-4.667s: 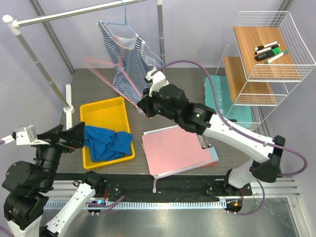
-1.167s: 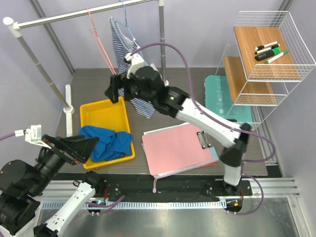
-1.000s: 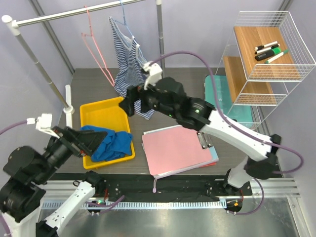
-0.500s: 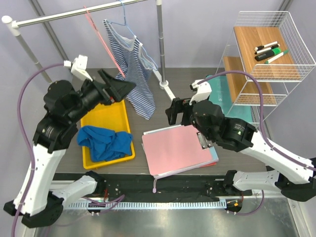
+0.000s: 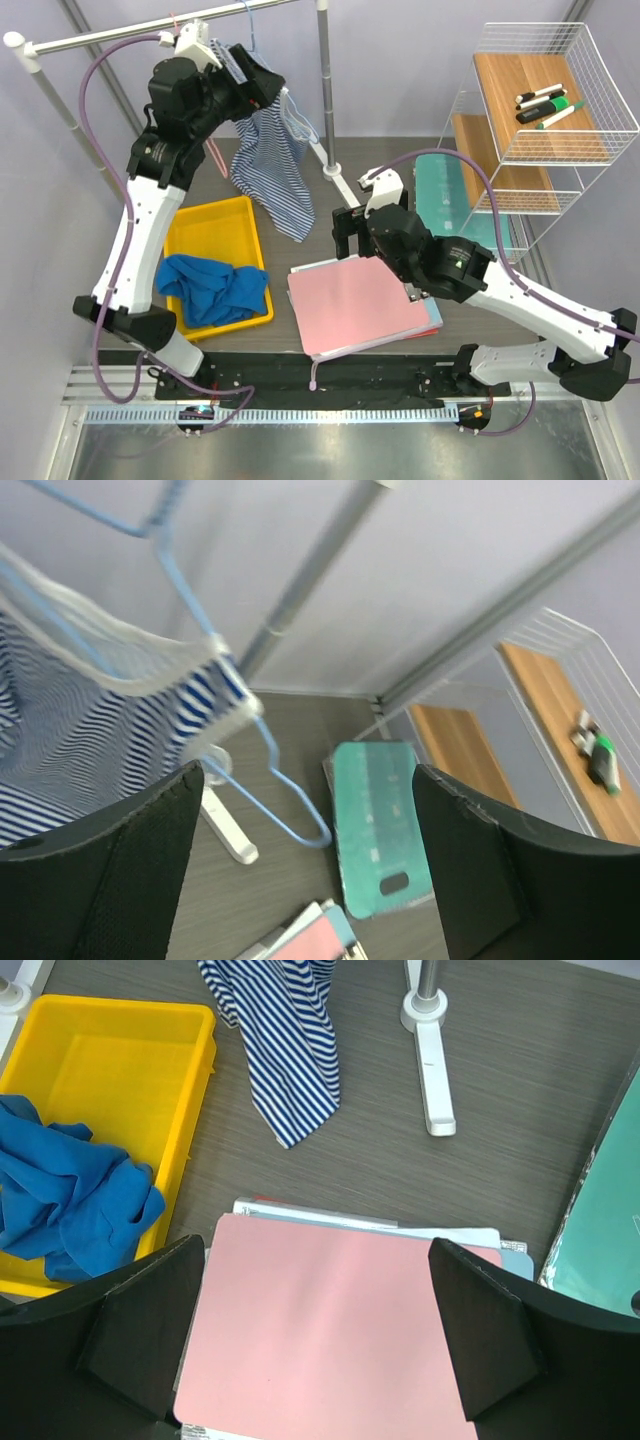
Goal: Remove the tank top from the hanger
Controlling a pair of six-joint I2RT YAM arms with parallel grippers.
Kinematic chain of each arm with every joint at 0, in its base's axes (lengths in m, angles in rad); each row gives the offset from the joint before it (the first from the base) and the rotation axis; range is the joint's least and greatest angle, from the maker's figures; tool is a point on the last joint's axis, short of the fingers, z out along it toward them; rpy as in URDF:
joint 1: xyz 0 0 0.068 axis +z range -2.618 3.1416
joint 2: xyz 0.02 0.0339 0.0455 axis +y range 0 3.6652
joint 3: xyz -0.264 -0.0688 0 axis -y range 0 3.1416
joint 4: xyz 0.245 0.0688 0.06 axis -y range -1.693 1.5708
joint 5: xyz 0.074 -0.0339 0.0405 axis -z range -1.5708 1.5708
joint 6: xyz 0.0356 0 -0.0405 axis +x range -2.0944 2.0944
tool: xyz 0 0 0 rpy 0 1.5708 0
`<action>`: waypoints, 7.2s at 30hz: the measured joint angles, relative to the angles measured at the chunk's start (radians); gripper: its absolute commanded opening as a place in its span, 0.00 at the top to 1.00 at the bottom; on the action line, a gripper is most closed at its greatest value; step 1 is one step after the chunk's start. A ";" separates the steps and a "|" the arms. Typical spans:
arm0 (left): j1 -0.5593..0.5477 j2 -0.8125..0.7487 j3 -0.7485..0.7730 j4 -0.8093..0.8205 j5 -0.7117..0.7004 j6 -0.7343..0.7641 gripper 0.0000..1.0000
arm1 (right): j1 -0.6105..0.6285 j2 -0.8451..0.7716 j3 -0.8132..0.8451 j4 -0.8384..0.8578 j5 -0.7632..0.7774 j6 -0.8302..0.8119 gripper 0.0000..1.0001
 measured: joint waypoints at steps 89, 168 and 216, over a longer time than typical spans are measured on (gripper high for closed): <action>0.130 0.270 -0.035 0.455 0.095 -0.160 1.00 | -0.006 -0.104 -0.084 0.096 -0.068 -0.055 0.00; 0.117 0.378 -0.025 0.657 0.254 -0.430 1.00 | -0.006 -0.138 -0.103 0.083 -0.076 -0.029 0.00; 0.004 -0.520 -0.792 0.691 0.304 -0.578 1.00 | -0.016 0.075 0.312 0.027 -0.024 -0.114 0.00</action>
